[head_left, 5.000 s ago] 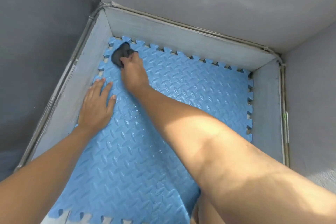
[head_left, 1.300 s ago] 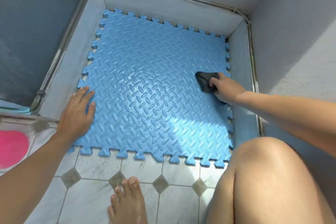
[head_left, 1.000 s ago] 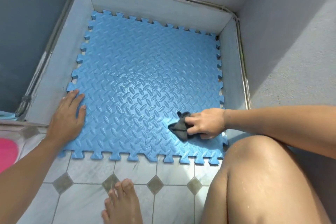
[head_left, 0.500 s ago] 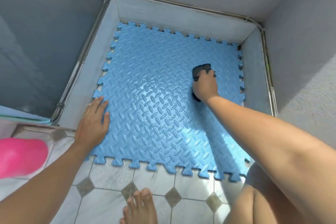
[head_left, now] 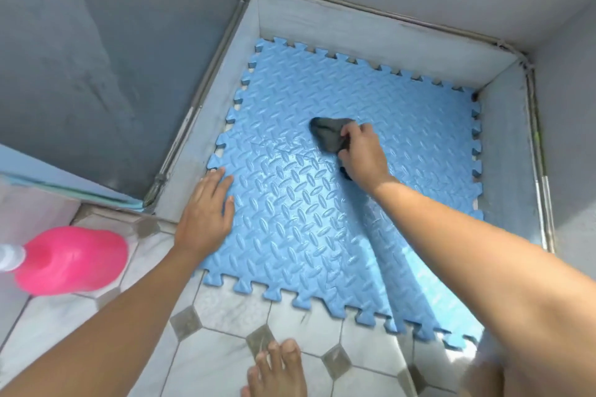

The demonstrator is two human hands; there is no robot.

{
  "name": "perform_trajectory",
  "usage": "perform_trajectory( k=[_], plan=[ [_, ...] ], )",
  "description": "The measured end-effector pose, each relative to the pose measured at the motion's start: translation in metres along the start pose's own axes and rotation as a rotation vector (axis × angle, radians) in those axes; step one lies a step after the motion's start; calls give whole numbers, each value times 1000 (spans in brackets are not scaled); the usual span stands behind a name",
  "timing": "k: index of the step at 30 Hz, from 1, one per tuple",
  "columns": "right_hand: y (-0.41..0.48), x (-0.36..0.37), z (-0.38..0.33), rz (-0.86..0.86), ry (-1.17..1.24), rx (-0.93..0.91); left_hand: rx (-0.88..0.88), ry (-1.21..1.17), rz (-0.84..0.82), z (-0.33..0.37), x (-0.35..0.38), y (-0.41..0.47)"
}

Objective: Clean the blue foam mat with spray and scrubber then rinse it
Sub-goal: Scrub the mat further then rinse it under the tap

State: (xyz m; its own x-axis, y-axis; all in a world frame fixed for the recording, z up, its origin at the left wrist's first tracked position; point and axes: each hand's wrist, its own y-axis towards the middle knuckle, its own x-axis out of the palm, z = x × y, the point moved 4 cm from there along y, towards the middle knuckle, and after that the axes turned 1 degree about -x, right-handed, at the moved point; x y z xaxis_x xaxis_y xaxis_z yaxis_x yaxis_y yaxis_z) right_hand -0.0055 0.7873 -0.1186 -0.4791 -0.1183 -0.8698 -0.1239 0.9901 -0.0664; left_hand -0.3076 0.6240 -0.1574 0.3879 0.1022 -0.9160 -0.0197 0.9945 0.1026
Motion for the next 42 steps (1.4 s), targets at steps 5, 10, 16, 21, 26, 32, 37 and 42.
perform_trajectory(
  k=[5,10,16,21,26,32,37,42],
  plan=[
    [59,-28,45,155,75,443,-9,3,17,0,-4,-3],
    [51,39,-70,-29,24,-17,-40,-33,-11,-3,-5,-4],
    [-9,86,-143,-284,-3,-518,1,31,-8,-4,-2,-1],
    [5,35,-62,-205,-39,-393,-98,209,31,16,-11,31],
    [37,-50,86,79,-91,162,-116,211,-35,30,7,100],
    [37,-104,211,212,-167,697,-113,-19,-27,24,16,132],
    [96,-70,150,288,-124,667,-129,-38,-5,26,14,132],
    [178,-9,22,166,-85,330,-131,-47,20,20,19,134]
  ],
)
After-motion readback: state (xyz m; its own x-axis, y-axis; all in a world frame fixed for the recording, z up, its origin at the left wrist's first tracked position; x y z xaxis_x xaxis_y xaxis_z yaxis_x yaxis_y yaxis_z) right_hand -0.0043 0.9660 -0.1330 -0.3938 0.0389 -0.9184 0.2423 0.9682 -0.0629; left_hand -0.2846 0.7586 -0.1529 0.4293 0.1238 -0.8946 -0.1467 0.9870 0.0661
